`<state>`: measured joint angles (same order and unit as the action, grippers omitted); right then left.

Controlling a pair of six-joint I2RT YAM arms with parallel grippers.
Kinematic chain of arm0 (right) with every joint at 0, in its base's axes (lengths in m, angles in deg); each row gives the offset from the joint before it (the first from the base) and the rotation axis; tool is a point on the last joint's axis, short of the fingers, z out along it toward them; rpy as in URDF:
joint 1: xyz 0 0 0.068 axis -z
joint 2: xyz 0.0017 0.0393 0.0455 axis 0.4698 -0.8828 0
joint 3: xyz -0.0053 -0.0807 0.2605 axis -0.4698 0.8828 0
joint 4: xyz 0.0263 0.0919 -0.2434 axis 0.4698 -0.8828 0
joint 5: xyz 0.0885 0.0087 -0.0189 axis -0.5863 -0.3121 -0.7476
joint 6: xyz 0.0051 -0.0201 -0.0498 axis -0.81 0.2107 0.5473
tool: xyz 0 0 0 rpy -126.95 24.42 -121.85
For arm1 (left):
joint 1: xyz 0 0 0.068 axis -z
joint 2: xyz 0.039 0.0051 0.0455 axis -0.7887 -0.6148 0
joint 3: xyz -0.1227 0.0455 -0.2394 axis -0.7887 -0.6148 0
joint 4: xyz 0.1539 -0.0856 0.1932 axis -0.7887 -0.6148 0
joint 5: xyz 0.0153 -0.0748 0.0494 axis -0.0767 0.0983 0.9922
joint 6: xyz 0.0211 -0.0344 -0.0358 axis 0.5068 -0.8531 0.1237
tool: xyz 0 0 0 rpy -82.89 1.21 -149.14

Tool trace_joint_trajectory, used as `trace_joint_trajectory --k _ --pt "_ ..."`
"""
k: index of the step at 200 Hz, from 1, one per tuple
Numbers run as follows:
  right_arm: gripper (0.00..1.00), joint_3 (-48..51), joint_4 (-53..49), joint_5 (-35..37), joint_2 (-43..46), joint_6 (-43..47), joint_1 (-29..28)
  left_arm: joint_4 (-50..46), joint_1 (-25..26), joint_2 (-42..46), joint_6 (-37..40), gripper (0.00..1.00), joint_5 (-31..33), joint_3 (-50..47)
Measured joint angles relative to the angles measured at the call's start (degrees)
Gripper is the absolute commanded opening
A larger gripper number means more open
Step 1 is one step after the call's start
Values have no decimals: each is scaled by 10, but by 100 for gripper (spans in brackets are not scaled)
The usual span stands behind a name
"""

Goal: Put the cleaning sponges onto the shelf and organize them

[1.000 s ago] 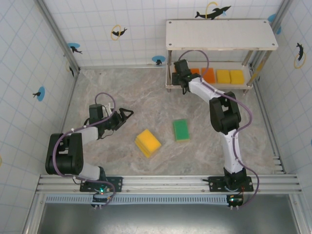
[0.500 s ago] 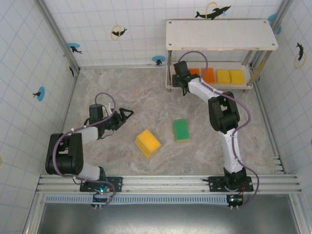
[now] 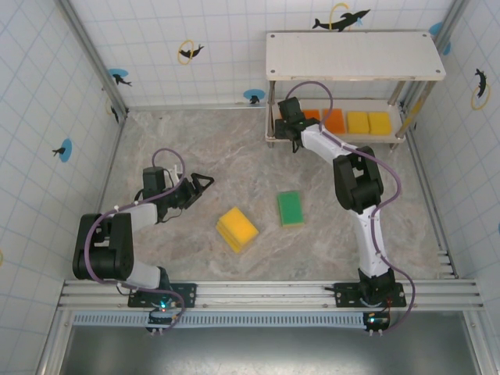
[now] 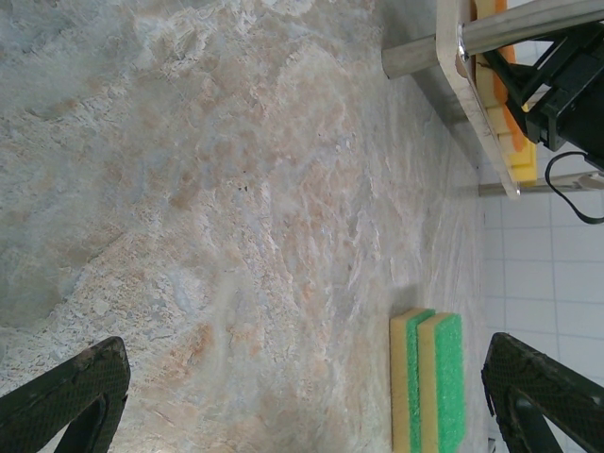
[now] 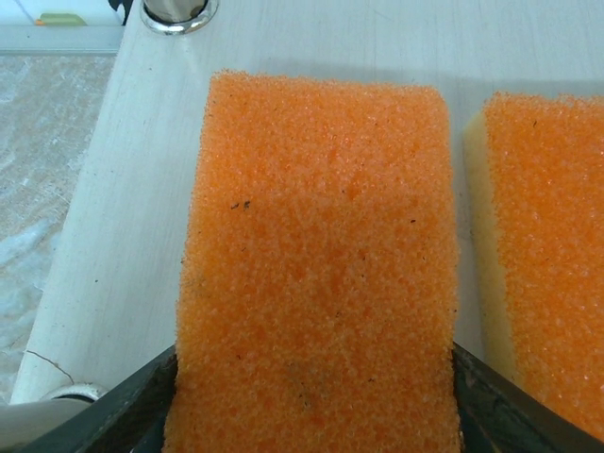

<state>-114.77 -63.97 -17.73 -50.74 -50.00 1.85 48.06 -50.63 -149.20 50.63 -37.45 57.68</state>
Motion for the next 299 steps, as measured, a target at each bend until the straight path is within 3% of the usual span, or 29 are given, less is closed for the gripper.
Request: trace_joint_trajectory --k 182,251,299 --pt "80 -2 -8 0 3 -3 0 0 0 0 0 98 0 0" --pt "86 61 -10 -1 86 14 -1 -9 0 13 0 98 1 0" --pt "91 156 -7 -6 168 24 -7 -34 5 55 -2 98 12 1"
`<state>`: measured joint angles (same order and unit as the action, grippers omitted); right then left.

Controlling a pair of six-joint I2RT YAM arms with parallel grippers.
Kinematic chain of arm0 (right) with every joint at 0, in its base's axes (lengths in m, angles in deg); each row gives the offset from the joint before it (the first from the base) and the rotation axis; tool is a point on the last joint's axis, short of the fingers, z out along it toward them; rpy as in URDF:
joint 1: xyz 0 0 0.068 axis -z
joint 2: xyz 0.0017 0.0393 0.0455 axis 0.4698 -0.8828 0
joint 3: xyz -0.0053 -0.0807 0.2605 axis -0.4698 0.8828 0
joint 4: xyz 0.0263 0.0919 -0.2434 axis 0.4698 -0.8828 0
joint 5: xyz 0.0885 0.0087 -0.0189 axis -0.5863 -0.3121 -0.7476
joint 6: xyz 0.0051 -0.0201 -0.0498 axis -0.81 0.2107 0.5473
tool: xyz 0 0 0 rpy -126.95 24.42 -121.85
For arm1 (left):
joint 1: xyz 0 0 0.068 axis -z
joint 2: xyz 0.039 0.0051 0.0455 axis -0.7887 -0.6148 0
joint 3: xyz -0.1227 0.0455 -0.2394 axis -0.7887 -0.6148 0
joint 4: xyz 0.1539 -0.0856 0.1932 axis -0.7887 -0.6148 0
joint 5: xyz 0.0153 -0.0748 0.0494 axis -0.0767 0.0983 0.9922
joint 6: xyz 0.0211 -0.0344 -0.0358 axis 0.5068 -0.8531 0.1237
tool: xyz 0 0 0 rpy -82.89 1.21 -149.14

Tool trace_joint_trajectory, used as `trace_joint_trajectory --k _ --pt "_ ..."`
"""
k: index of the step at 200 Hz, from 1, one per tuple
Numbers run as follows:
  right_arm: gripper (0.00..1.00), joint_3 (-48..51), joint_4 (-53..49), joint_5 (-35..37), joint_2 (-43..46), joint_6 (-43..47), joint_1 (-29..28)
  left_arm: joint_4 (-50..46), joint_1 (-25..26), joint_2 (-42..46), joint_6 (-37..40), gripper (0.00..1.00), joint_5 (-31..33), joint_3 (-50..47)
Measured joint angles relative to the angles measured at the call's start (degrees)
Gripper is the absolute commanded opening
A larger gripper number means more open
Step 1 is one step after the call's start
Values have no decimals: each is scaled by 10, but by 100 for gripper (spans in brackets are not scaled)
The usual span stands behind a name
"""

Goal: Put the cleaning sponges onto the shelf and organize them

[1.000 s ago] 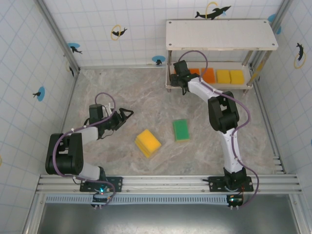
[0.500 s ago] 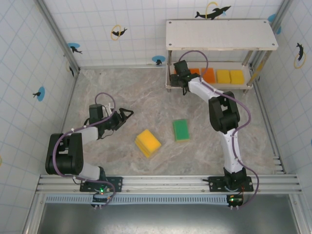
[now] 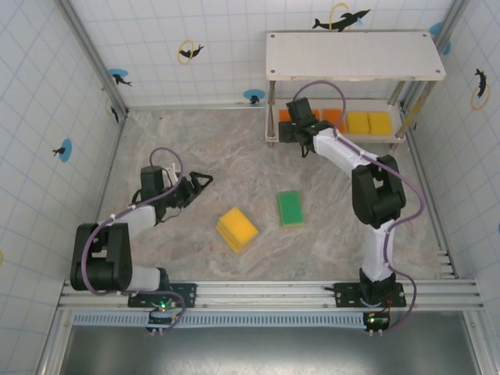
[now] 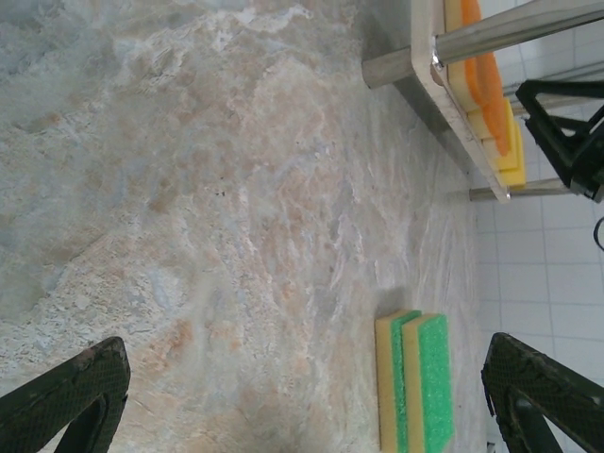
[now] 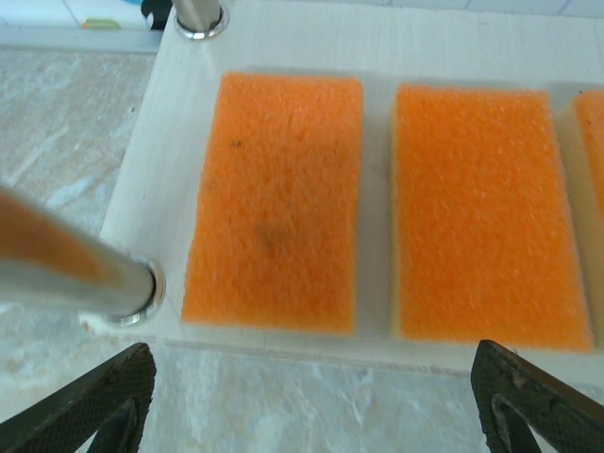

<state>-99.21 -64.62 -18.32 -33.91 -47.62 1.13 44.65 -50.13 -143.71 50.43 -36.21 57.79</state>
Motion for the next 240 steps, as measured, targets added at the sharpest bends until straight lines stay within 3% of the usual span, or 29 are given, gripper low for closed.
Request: trace_joint_trajectory --k 53,135,171,240 --pt "91 155 14 -49 122 14 -28 -59 4 44 3 98 14 14" --pt "91 326 47 -152 216 40 -76 -199 34 176 8 97 38 16" --pt "91 370 76 -185 233 45 -90 -251 62 242 -3 98 47 -11" --pt "92 398 85 -183 295 39 -95 -410 82 381 -47 98 49 -37"
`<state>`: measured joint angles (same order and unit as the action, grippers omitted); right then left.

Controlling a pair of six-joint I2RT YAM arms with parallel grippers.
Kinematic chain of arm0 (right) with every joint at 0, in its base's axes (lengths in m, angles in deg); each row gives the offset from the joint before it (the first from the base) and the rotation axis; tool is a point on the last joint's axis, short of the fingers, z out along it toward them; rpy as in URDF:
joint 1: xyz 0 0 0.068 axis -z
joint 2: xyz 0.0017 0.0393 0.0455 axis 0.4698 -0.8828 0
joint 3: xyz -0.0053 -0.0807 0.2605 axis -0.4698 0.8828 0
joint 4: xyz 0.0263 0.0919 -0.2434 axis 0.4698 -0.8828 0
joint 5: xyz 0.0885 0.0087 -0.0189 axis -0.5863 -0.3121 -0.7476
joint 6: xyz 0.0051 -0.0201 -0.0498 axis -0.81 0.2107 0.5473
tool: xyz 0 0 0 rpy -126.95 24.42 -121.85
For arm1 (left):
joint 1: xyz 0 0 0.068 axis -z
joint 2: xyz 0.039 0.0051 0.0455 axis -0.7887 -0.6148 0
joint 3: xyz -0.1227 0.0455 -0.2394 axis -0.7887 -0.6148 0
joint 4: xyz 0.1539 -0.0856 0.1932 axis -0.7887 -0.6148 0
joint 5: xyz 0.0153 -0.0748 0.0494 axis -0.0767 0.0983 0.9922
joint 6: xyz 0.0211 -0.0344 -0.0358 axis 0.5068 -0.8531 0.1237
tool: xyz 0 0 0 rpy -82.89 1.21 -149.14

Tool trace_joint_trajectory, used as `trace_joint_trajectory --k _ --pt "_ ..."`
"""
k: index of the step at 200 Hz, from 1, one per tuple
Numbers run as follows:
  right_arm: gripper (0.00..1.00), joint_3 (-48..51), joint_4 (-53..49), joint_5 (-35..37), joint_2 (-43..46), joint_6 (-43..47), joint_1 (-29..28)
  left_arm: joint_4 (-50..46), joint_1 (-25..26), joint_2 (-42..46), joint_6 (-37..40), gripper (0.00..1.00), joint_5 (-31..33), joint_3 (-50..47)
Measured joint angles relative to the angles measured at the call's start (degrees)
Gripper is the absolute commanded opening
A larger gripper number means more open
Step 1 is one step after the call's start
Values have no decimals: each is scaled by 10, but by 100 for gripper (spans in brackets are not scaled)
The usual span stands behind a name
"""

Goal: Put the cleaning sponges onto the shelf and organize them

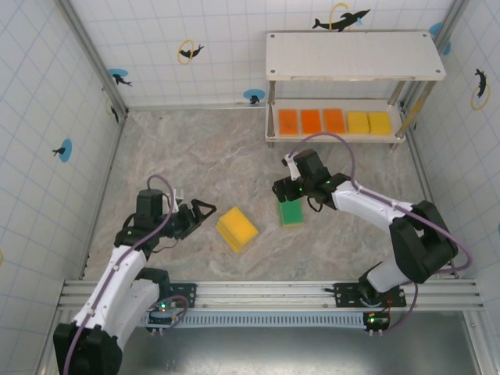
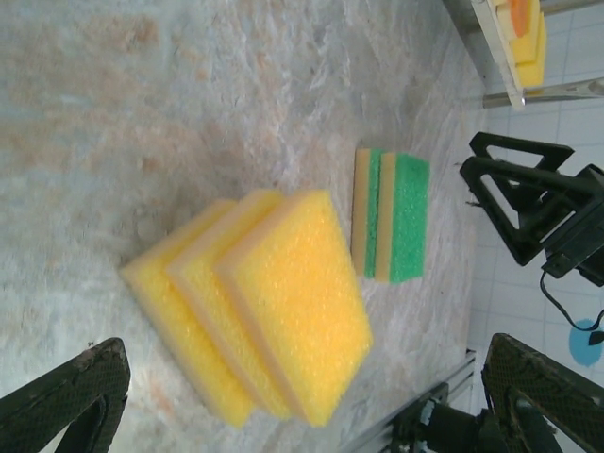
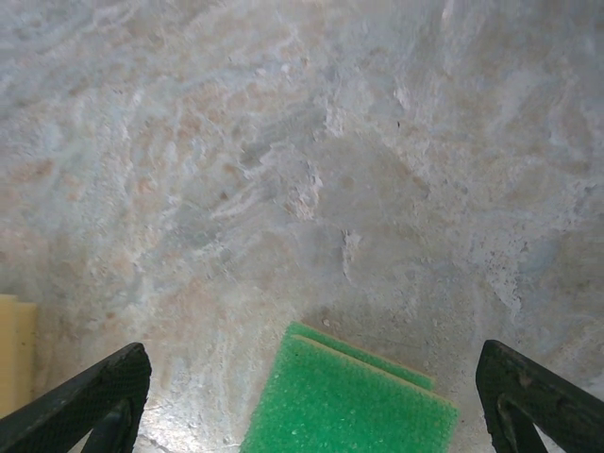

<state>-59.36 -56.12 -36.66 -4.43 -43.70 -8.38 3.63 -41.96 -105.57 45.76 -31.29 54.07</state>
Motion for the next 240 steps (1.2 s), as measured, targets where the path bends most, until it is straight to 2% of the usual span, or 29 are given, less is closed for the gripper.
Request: trace_joint_trajectory --k 32,72,163,214,240 --pt "92 0 0 16 24 0 -2 -21 3 40 -35 98 -4 -12" --pt "92 10 1 24 31 -5 -3 -14 37 29 -74 98 -9 -47" --pt "92 11 4 26 31 -12 -3 143 150 -124 -110 98 8 -55" --pt "92 21 7 32 31 -16 -3 190 158 -131 -123 98 17 -66" --pt "93 21 7 35 31 -18 -3 229 180 -137 -140 98 18 -89"
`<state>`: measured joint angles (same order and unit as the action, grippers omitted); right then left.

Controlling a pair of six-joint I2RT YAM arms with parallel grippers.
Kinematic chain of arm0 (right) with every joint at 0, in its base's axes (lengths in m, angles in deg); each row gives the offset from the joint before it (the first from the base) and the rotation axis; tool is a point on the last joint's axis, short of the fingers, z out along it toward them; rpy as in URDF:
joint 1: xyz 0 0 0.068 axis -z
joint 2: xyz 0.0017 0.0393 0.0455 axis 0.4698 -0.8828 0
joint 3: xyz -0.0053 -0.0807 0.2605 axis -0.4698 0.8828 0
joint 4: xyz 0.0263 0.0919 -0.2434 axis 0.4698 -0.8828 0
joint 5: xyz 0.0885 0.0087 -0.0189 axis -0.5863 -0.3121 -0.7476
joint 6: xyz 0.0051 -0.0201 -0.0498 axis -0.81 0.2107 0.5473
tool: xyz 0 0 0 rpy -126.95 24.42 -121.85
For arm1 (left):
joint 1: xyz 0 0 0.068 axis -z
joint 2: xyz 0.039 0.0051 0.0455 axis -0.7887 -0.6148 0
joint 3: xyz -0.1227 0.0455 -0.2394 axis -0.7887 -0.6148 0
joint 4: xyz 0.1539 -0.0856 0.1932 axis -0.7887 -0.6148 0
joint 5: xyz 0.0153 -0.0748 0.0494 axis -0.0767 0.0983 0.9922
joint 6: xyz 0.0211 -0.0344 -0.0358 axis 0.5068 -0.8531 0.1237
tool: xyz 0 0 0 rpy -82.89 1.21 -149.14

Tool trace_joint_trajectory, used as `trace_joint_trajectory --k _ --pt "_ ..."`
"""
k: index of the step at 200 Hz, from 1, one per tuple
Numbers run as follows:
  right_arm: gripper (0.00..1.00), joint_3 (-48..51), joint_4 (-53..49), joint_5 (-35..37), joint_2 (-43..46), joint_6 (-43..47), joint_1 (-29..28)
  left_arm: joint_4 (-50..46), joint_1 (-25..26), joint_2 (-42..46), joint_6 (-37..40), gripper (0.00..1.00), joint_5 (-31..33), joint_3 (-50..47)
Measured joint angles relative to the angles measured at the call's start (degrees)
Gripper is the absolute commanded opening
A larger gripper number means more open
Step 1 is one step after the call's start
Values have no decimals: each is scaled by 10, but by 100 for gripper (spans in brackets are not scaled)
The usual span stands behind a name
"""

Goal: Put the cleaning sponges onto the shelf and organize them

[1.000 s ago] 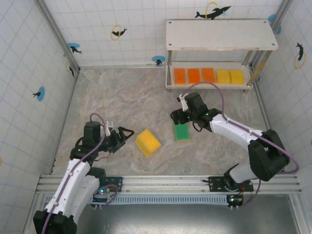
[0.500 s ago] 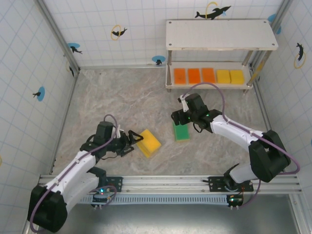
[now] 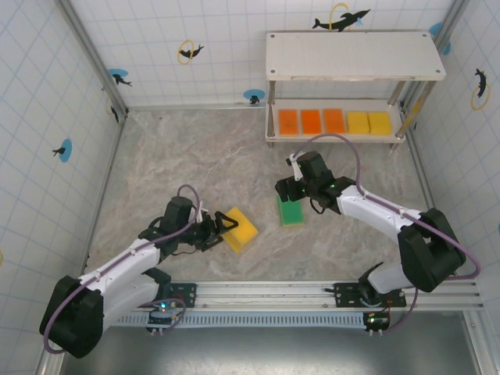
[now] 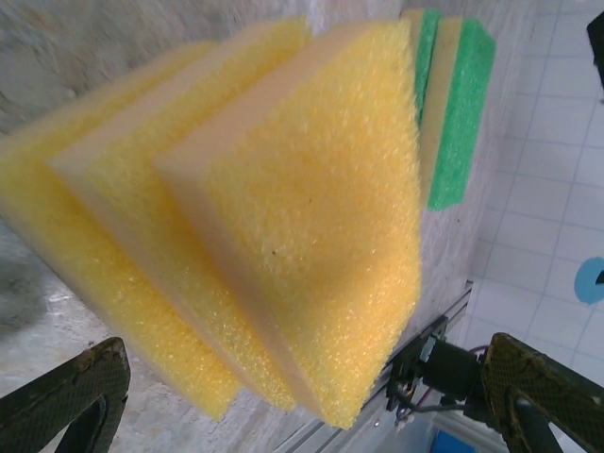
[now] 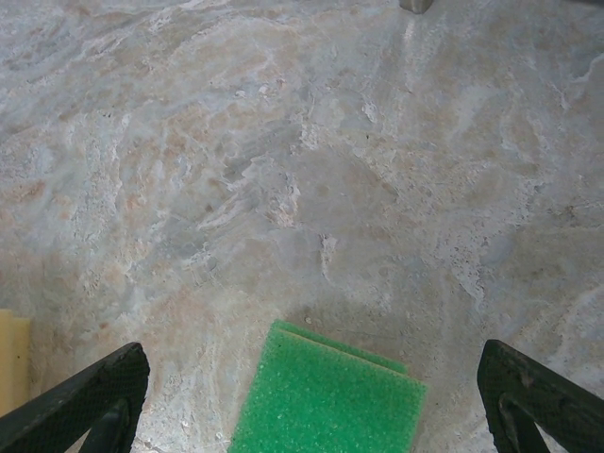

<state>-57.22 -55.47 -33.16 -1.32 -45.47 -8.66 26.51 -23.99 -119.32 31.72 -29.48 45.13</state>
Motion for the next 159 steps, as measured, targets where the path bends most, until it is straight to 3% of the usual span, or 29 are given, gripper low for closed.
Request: trace_joint_trajectory --k 159 --pt "93 0 1 2 0 -7 3 127 19 -117 -10 98 -13 -15"
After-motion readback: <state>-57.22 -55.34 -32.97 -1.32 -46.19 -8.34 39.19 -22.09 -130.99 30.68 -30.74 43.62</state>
